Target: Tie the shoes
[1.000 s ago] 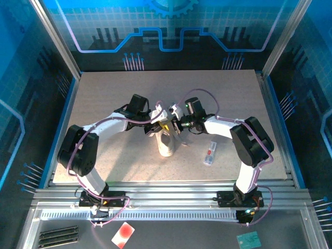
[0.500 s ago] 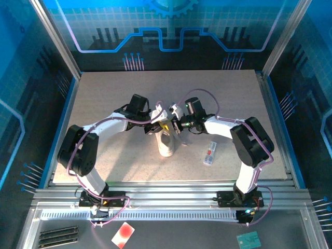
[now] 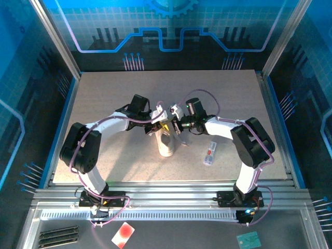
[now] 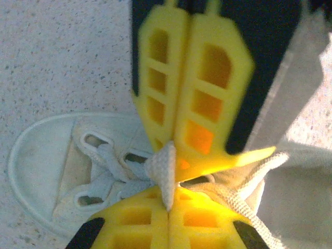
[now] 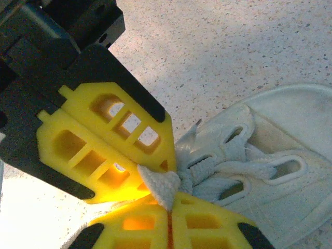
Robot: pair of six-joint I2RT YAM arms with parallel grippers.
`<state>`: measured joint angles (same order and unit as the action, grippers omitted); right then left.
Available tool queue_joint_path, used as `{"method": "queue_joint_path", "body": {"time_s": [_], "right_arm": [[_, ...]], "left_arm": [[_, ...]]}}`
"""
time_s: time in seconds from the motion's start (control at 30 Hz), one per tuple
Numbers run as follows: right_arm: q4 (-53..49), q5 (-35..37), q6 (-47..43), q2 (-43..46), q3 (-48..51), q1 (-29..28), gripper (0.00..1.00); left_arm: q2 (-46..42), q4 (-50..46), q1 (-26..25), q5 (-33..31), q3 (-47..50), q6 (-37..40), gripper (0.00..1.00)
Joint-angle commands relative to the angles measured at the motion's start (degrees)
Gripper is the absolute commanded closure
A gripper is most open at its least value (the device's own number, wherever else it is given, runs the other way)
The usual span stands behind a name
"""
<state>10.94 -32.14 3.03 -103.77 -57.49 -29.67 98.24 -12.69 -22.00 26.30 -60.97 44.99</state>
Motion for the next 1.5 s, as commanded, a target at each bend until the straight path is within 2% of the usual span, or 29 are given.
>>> {"method": "queue_joint_path", "body": {"time_s": [0.0, 0.07, 0.13, 0.3, 0.43, 0.6, 0.83, 1.13, 1.47], "right_arm": [[1.37, -2.58, 0.39, 2.49, 0.69, 0.00, 0.81], [1.48, -3.77, 1.21, 3.40, 1.12, 0.72, 0.68], [3.25, -5.28, 3.32, 4.72, 2.32, 2.37, 0.65], [8.22, -7.27, 9.67, 6.04, 3.74, 6.59, 0.66], [2.45, -3.51, 10.82, 3.26, -0.68, 6.61, 0.68], [0.30, -2.94, 12.93, -1.92, -5.00, 5.94, 0.67], [-2.30, -6.42, 14.94, -8.05, -9.72, 5.58, 0.66], [-3.20, -12.60, 16.11, -8.85, -8.91, 5.35, 0.63], [2.81, -17.73, 20.89, -9.55, -7.11, 5.37, 0.59]], "left_arm": [[0.17, 1.02, 0.18, -0.62, -0.46, -0.10, 1.00], [-0.68, 3.50, 0.11, -2.30, 0.87, -1.16, 1.00], [-1.74, 6.17, 0.11, -3.97, 2.60, -2.03, 1.00], [-3.30, 9.85, -0.01, -6.51, 4.84, -2.96, 1.00], [-3.65, 12.23, -0.71, -8.03, 5.88, -3.63, 1.00], [-3.93, 15.40, -2.03, -11.18, 7.16, -4.60, 1.00], [-4.35, 20.89, -3.39, -14.25, 8.94, -7.14, 1.00], [-4.81, 25.28, -4.10, -14.57, 10.47, -8.56, 1.00], [-4.98, 26.91, -4.19, -13.99, 11.51, -8.58, 1.00]]}}
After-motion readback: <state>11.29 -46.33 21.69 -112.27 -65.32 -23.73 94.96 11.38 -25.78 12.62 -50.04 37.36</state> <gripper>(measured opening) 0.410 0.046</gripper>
